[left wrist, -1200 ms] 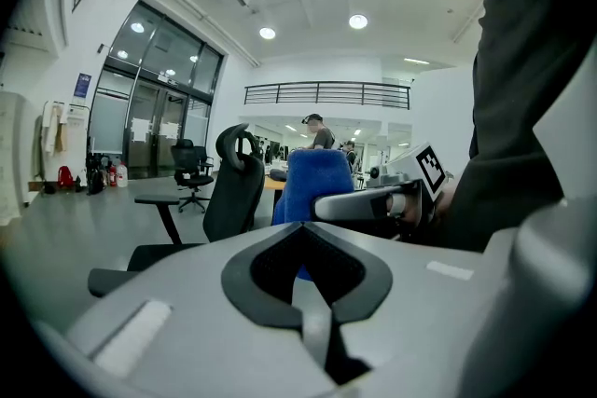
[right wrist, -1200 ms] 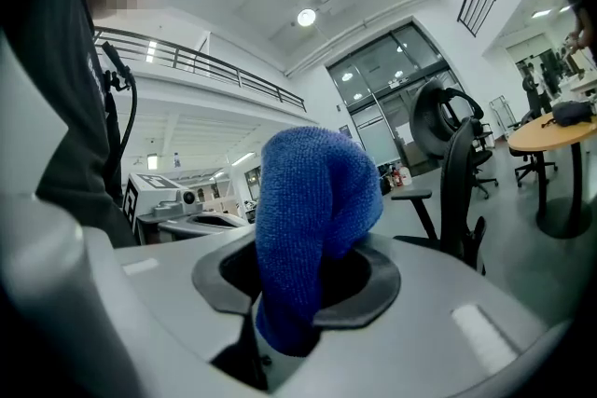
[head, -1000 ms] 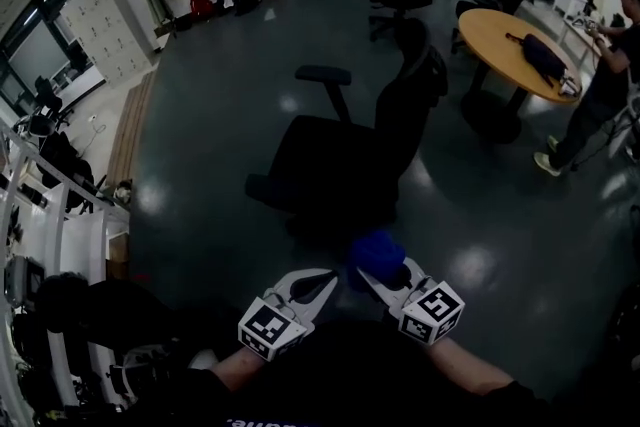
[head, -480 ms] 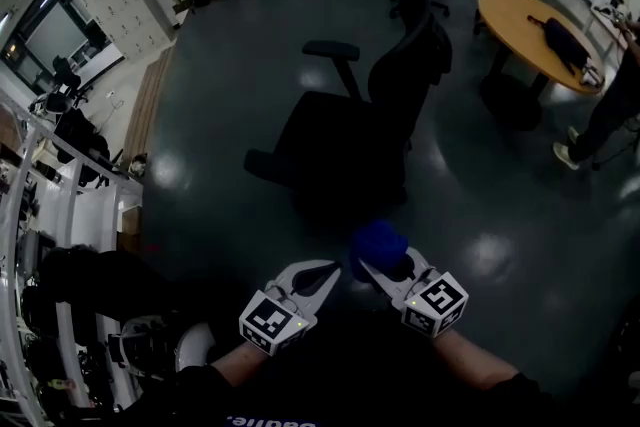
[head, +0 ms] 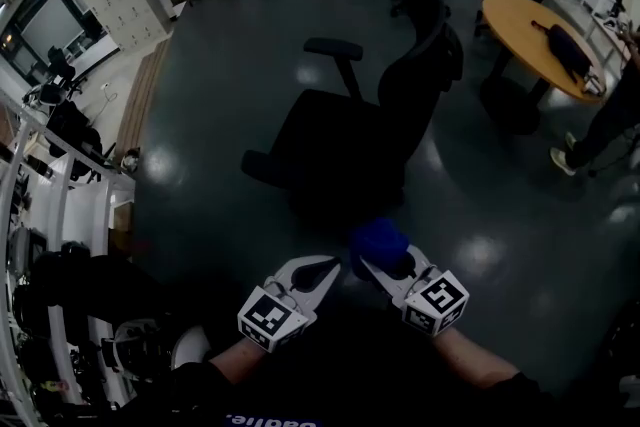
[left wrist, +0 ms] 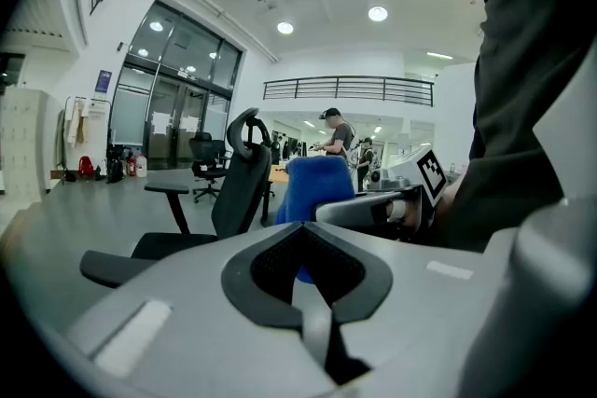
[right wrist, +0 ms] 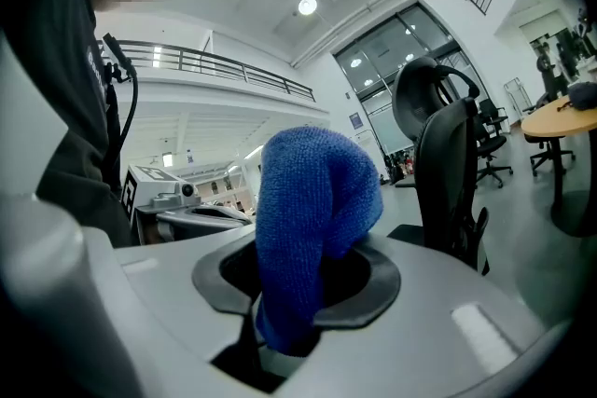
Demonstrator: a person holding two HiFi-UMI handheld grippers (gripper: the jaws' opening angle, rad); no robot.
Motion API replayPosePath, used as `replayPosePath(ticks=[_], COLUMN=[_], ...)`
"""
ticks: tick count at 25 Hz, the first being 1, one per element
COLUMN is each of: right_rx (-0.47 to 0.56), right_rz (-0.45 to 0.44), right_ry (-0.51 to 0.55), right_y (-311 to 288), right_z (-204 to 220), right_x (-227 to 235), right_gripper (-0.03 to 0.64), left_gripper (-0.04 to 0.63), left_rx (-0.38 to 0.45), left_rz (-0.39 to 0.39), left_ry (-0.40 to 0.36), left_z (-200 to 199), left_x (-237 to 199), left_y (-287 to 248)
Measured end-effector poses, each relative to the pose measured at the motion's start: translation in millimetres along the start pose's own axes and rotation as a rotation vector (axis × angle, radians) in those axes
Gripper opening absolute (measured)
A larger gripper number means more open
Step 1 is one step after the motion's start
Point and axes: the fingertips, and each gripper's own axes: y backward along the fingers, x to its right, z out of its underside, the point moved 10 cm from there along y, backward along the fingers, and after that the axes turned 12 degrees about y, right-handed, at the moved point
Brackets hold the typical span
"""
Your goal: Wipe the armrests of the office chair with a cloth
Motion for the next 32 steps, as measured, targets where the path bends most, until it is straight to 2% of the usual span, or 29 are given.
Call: replayPosePath(ticks=[6, 11, 15, 20, 26, 32], right_rx=[-0.029, -0.057, -0.069, -0.113, -0.153, -0.179], right_rz=[0.052, 0.096, 0.142, 0.201, 0.261, 0.278], right_ry=[0.009, 0.023, 0.011, 0.022, -0.014, -0.014], right_y=[-45, -109, -161, -214, -250, -264], right_z=[-9, -21, -27, -30, -33, -28], right_x=[16, 27, 40, 49, 53, 66], right_gripper=[0.135, 0.135, 0.135, 0.135, 0.135, 0.135], left_gripper=[0.018, 0.018, 0.018, 0.018, 0.018, 0.018], left_rx=[0.015, 0.022, 0.008, -0.037, -0.088, -0.127], left_rz=[0.038, 0.049, 0.063, 0.057, 0.024, -0.011], left_ry=[0.010, 0.036, 0.028, 0.037, 0.085, 0.094], left_z=[-17, -38, -53, -53, -39, -22], left_x=[-62, -144, -209, -284, -345, -372], left_y=[-5, -1, 2, 9, 25, 29])
